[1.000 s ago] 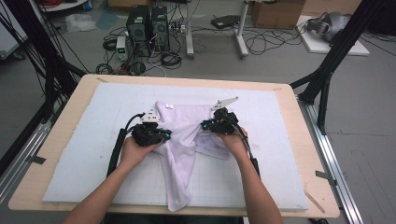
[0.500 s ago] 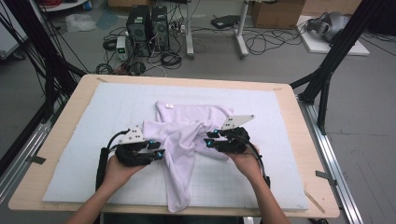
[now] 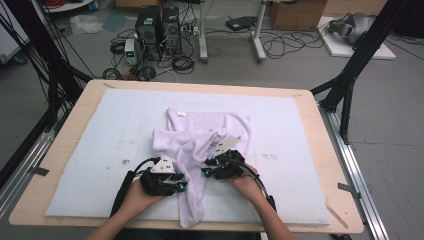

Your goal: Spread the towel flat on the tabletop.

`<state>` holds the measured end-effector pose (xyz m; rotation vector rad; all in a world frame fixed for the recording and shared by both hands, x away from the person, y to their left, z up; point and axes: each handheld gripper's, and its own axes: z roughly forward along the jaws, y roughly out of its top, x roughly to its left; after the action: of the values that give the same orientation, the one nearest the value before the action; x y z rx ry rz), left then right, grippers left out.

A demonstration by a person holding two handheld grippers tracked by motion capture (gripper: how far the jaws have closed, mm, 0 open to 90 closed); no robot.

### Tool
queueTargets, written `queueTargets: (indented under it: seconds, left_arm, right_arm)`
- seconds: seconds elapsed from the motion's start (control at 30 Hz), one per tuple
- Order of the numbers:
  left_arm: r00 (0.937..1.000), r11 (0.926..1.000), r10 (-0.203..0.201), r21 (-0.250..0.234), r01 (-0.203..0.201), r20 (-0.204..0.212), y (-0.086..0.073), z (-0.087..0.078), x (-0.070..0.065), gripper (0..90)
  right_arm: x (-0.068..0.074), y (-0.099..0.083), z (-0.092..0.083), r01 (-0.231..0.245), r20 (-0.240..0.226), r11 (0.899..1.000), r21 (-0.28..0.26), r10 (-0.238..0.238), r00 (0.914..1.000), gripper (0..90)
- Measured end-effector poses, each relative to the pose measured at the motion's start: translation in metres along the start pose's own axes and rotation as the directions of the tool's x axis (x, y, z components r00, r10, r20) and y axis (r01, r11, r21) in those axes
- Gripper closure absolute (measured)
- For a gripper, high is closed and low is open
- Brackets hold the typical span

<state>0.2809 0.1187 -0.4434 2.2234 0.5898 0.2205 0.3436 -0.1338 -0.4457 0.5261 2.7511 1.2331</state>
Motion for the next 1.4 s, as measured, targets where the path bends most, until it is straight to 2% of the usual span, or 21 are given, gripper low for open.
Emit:
queueTargets:
  seconds: [0.07,0.1,0.17,0.33,0.43,0.47,0.5,0.57,0.7,0.8,0.87,0.97,1.0,1.03,1.07,1.13,1.2,1.3,1.33,1.37,1.4]
  left_arm:
    - [0.9999,1.0000,0.006,-0.008,-0.006,0.011,-0.001,0.000,0.002,85.1]
    - [0.9998,0.9999,0.007,-0.013,-0.007,0.017,-0.001,0.000,0.003,86.9]
    - [0.9996,0.9998,-0.009,-0.015,0.010,0.026,-0.001,-0.001,0.004,87.9]
    - [0.9998,0.9993,0.003,-0.037,-0.002,0.018,-0.001,-0.013,0.003,88.4]
    - [1.0000,0.9957,0.002,-0.092,-0.001,0.004,0.000,-0.042,-0.001,88.5]
    - [1.0000,0.9957,0.002,-0.092,-0.001,0.004,0.000,-0.042,-0.001,88.5]
    - [0.9999,0.9938,0.009,-0.110,-0.010,-0.008,0.001,-0.058,-0.002,88.5]
    - [0.9997,0.9908,0.012,-0.134,-0.014,-0.021,0.002,-0.074,-0.004,88.5]
    - [0.9983,0.9880,0.020,-0.152,-0.028,-0.055,0.001,-0.100,-0.002,88.5]
    - [0.9957,0.9876,0.001,-0.157,-0.015,-0.092,-0.001,-0.111,0.006,88.6]
    - [0.9933,0.9877,-0.032,-0.155,0.014,-0.111,-0.004,-0.111,0.016,88.5]
    - [0.9902,0.9863,-0.071,-0.157,0.051,-0.121,-0.006,-0.103,0.028,87.9]
    - [0.9887,0.9838,-0.087,-0.167,0.066,-0.122,-0.006,-0.101,0.030,86.2]
    - [0.9887,0.9838,-0.087,-0.167,0.066,-0.122,-0.006,-0.101,0.030,81.2]
    - [0.9884,0.9820,-0.097,-0.173,0.076,-0.116,-0.004,-0.099,0.032,73.3]
    - [0.9893,0.9783,-0.110,-0.186,0.091,-0.095,0.000,-0.093,0.031,65.7]
    - [0.9921,0.9801,-0.100,-0.179,0.085,-0.075,0.003,-0.084,0.028,60.9]
    - [0.9942,0.9841,-0.088,-0.160,0.078,-0.061,0.004,-0.075,0.024,56.7]
    - [0.9952,0.9875,-0.084,-0.138,0.076,-0.051,0.004,-0.065,0.021,55.2]
    - [0.9952,0.9875,-0.084,-0.138,0.076,-0.051,0.004,-0.065,0.021,54.6]
    - [0.9964,0.9923,-0.072,-0.104,0.067,-0.046,0.004,-0.053,0.018,54.5]
  right_arm:
    - [-0.001,0.001,0.000,-0.007,-0.015,1.000,-0.002,0.007,0.9999,78.1]
    - [-0.001,0.002,0.001,-0.001,-0.032,1.000,-0.002,0.001,0.9995,82.9]
    - [0.002,0.002,-0.001,0.012,-0.037,1.000,0.002,-0.012,0.9992,84.3]
    - [0.007,0.005,-0.018,0.004,-0.038,0.999,-0.040,-0.006,0.9992,84.3]
    - [0.024,0.010,-0.041,0.040,-0.034,0.996,-0.086,-0.043,0.9985,84.2]
    - [0.028,0.012,-0.047,0.048,-0.038,0.994,-0.096,-0.052,0.9979,84.2]
    - [0.034,0.013,-0.053,0.055,-0.040,0.993,-0.104,-0.059,0.9975,84.2]
    - [0.044,0.017,-0.061,0.075,-0.045,0.990,-0.119,-0.080,0.9958,84.2]
    - [0.064,0.026,-0.073,0.103,-0.069,0.983,-0.154,-0.114,0.9910,84.1]
    - [0.073,0.040,-0.072,0.120,-0.092,0.977,-0.176,-0.137,0.9862,83.8]
    - [0.071,0.049,-0.064,0.130,-0.085,0.976,-0.176,-0.146,0.9856,83.1]
    - [0.054,0.062,-0.041,0.139,-0.030,0.982,-0.128,-0.144,0.9891,81.0]
    - [0.043,0.065,-0.029,0.122,-0.010,0.986,-0.111,-0.124,0.9923,80.5]
    - [0.043,0.065,-0.029,0.122,-0.010,0.986,-0.111,-0.124,0.9923,80.5]
    - [0.027,0.067,-0.015,0.077,0.017,0.993,-0.087,-0.076,0.9969,74.5]
    - [0.016,0.065,-0.009,0.034,0.016,0.995,-0.092,-0.032,0.9994,72.1]
    - [0.015,0.063,-0.012,0.016,0.006,0.994,-0.108,-0.016,0.9999,69.3]
    - [0.020,0.057,-0.025,0.031,0.019,0.988,-0.151,-0.029,0.9994,66.0]
    - [0.026,0.049,-0.037,0.051,0.043,0.985,-0.165,-0.045,0.9981,63.9]
    - [0.026,0.049,-0.037,0.051,0.043,0.985,-0.165,-0.045,0.9981,63.9]
    - [0.030,0.037,-0.048,0.056,0.060,0.982,-0.178,-0.046,0.9972,62.6]
